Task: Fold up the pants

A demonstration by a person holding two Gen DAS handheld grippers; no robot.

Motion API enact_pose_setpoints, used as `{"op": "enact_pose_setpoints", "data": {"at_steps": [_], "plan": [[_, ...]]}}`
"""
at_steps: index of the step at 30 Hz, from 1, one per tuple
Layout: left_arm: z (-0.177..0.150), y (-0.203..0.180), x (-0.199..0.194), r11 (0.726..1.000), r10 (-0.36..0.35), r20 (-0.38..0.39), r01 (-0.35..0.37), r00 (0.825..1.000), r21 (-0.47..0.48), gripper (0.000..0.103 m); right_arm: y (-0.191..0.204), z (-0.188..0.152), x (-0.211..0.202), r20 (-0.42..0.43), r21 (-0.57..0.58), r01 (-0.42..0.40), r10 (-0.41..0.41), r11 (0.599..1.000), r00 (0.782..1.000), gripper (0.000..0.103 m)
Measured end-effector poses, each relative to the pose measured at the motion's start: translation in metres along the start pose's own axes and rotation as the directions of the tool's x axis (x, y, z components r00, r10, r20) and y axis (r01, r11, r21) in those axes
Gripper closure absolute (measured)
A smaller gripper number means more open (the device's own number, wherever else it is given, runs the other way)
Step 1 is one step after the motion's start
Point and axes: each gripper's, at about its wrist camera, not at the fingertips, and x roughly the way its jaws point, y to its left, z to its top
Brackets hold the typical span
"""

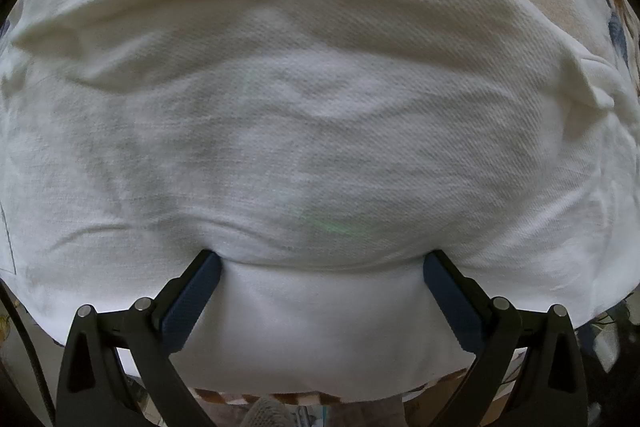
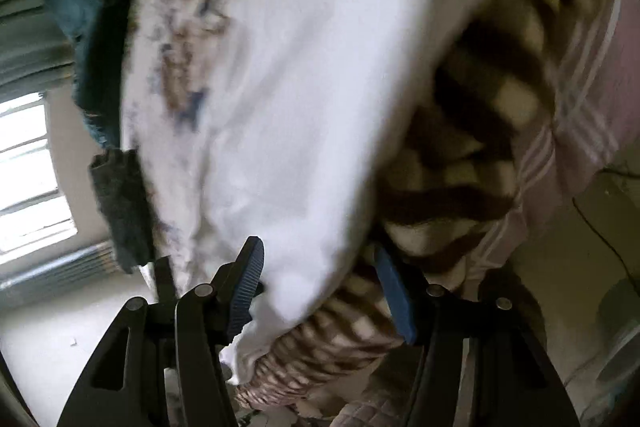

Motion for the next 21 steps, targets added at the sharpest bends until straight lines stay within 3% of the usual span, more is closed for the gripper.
{"op": "enact_pose_setpoints", "data": {"at_steps": [7,10,12,15,17,19,21], "plan": [[-0.005,0.003,0.001,1.0,-0.012,0.001,0.012,1.0,0.01,0.0,-0.012,0.038,-0.011,0.201,0.083,-0.113,0.095,0.99,0.975,0.043],[-0.007,0.003,0.0,1.0,-0.01,0.006,0.009,1.0,0.006,0.0,-0.003,0.05,-0.01,0.219,0.055,-0.109,0.094,0.993,0.971,0.046],[-0.007,0.003,0.001,1.0,-0.005,0.009,0.005,1.0,0.001,0.0,0.013,0.056,-0.01,0.23,0.005,-0.084,0.08,0.996,0.97,0.054],[-0.007,0.003,0.001,1.0,-0.001,0.002,0.001,1.0,-0.004,0.0,0.034,0.051,-0.023,0.247,-0.053,-0.119,0.128,0.991,0.96,0.055],[-0.006,0.002,0.001,1.0,0.0,-0.009,0.0,1.0,-0.006,0.0,0.047,0.049,-0.026,0.242,-0.111,-0.067,0.093,0.992,0.966,0.055],[-0.005,0.001,0.002,1.0,0.002,-0.013,-0.003,1.0,-0.008,0.0,0.044,0.056,-0.015,0.224,-0.095,-0.018,0.039,0.995,0.974,0.055],[-0.005,0.001,0.002,1.0,0.004,-0.018,-0.005,1.0,-0.012,0.0,0.022,0.073,0.001,0.203,0.018,-0.055,0.05,0.998,0.978,0.058]]}}
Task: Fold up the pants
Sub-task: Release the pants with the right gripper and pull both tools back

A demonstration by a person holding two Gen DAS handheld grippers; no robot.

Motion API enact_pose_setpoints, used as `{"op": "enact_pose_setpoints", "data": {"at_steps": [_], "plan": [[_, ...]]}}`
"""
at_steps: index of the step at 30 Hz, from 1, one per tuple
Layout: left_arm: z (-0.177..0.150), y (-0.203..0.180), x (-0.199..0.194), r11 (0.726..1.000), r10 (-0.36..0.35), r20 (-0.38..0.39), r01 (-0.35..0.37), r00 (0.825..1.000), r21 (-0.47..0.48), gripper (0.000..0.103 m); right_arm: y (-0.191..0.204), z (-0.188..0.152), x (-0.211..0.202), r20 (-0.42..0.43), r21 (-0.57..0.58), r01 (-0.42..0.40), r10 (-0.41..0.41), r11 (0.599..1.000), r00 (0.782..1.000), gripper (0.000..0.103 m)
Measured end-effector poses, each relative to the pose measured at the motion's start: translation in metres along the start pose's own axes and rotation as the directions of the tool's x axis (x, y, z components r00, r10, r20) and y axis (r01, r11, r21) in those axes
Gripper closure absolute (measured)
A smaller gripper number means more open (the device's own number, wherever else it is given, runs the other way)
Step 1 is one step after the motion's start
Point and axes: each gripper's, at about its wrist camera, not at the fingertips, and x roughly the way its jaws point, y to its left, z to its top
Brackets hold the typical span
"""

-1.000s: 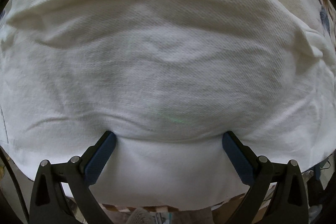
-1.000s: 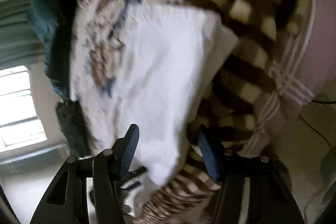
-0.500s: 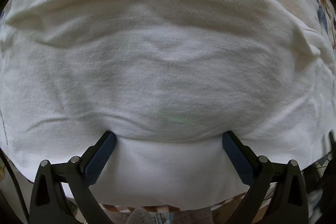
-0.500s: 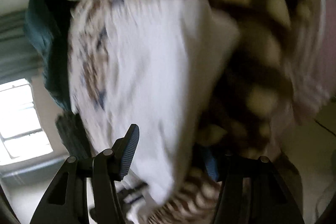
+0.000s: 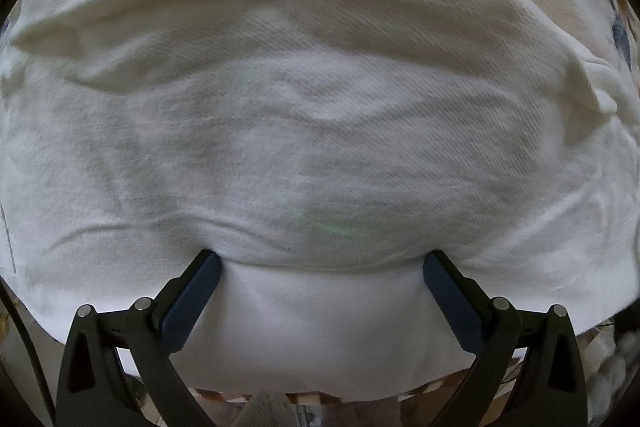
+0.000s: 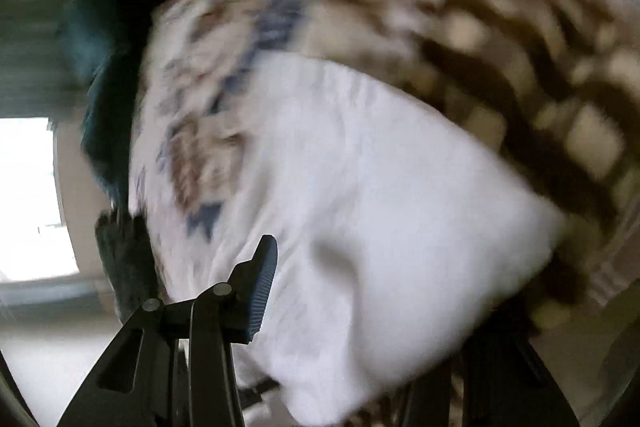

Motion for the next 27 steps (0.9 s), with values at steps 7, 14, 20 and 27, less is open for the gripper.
{"op": "enact_pose_setpoints", "data": {"at_steps": [7,14,20,27], "plan": [[0.003,0.003,-0.026,0.998,-0.033,0.045,0.035,0.998,-0.047,0.0,0.009,0.005,-0.019,0.125,0.033,0.007,-0.011,0.999,0.992,0.095],[0.0,0.037,-0.081,0.997,0.057,0.215,-0.046,0.975,-0.056,0.0,0.113,-0.04,-0.055,0.118,-0.244,0.014,0.016,0.97,0.993,0.096],[-0.003,0.115,-0.096,0.992,0.072,0.233,-0.045,0.97,-0.12,0.0,0.198,-0.133,-0.024,0.051,-0.455,0.026,-0.003,0.89,0.999,0.096],[-0.037,0.248,-0.107,0.963,0.069,0.249,0.0,0.966,-0.269,0.0,0.247,-0.285,0.076,-0.078,-0.646,0.017,-0.089,0.763,0.993,0.096]]}}
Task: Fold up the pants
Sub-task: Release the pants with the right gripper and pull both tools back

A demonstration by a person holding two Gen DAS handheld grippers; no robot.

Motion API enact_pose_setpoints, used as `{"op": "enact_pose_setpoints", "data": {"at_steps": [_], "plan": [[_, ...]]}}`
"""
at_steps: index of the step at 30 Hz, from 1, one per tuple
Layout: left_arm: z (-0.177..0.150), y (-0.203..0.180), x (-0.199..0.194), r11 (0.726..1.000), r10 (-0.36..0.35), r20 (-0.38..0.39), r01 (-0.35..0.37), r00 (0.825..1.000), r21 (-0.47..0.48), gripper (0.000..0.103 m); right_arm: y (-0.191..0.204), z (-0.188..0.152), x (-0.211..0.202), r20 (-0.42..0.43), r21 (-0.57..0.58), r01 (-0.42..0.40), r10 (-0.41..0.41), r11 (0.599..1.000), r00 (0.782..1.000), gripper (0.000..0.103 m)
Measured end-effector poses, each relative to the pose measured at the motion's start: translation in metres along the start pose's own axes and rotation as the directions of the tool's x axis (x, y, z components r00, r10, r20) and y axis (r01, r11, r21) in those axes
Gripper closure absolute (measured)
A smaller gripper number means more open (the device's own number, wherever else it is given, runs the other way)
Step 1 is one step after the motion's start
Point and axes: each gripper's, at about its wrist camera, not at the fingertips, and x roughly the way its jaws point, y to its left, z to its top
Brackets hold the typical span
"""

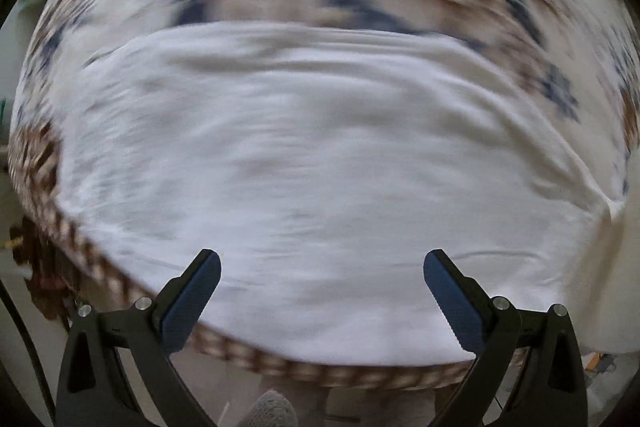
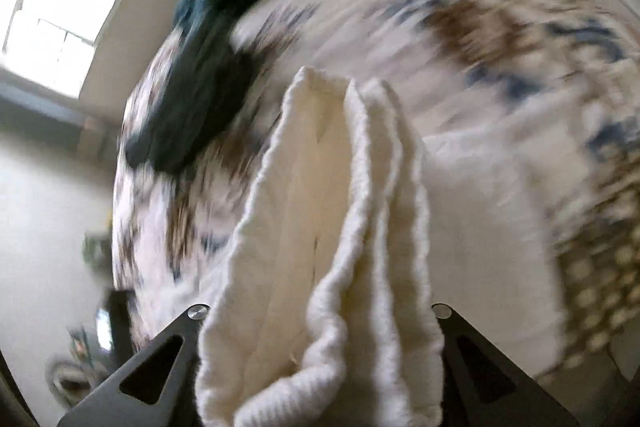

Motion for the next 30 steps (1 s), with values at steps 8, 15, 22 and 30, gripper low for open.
{"op": "enact_pose_setpoints", "data": {"at_steps": [8,15,22,30], "plan": [[-0.001,0.106,0.003,0.995,0.004,0.022,-0.002,1.0,-0.104,0.0,0.075,-0.089,0.137,-0.304,-0.211,0.072,-0.135,0.975,0.943,0.055],[0.006,0.102,-0.011,0.95,-0.269,0.034,0.271,0.962,-0.153,0.0,0.065,-0.071,0.04,-0.272,-0.143,-0.087,0.045,0.986,0.961,0.023],[0.025,-0.009,0.028,0.922,-0.38,-0.119,0.386,0.917,0.031,0.002,-0.044,-0.034,0.012,-0.249,0.021,0.204,-0.192,0.979,0.949,0.023],[0.013,-0.059,0.003,0.94,-0.262,0.034,0.246,0.965,0.237,0.096,-0.085,-0.025,0.018,-0.269,0.068,0.256,-0.23,0.964,0.935,0.023]]}}
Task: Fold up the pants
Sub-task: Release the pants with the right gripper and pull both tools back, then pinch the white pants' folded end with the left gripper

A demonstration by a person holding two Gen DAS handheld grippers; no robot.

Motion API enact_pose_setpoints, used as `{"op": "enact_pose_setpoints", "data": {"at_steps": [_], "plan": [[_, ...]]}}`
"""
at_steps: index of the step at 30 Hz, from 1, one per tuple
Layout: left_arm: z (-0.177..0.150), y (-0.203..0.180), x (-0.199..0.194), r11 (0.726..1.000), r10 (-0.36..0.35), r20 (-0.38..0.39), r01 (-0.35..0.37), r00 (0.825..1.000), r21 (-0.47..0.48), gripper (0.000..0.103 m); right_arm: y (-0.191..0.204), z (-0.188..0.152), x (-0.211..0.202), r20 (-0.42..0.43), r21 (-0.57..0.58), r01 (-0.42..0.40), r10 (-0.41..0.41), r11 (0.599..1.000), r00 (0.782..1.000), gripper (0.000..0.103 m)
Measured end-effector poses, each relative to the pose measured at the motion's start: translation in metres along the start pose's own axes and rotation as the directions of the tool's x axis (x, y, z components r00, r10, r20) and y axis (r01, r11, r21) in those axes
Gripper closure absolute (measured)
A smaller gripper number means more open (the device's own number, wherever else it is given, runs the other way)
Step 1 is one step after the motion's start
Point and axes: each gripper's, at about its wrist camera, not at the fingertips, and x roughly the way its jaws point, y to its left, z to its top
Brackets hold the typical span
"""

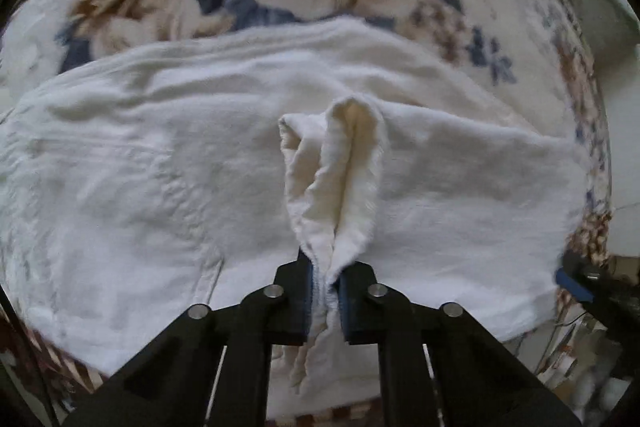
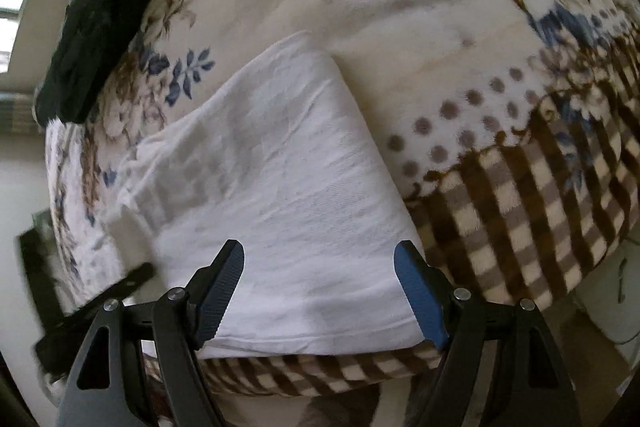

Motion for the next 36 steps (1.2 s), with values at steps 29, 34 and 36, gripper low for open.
{"op": "enact_pose_setpoints", "data": {"at_steps": [29,34,36], "plan": [[-0.111,0.202,-0.096,0.73,-0.078,0.347,0.291,0.934,-0.618,0.008,0.129,-0.043,0.029,-0.123,-0.295,0.122,-0.164,0.948,0.979,0.023],[-0.157,0.287,-0.074,0.409,-0.074,0.478,0.463,0.875,-0.786,0.023,0.181,-0.037,0.045,-0.126,-0.347,0.115,-0.167,0.931,0.978,0.023],[-0.159,0.297,-0.058,0.365,-0.071,0.485,0.475,0.872,-0.801,0.025,0.197,-0.034,0.05,-0.123,-0.362,0.118,-0.172,0.925,0.977,0.023]]}}
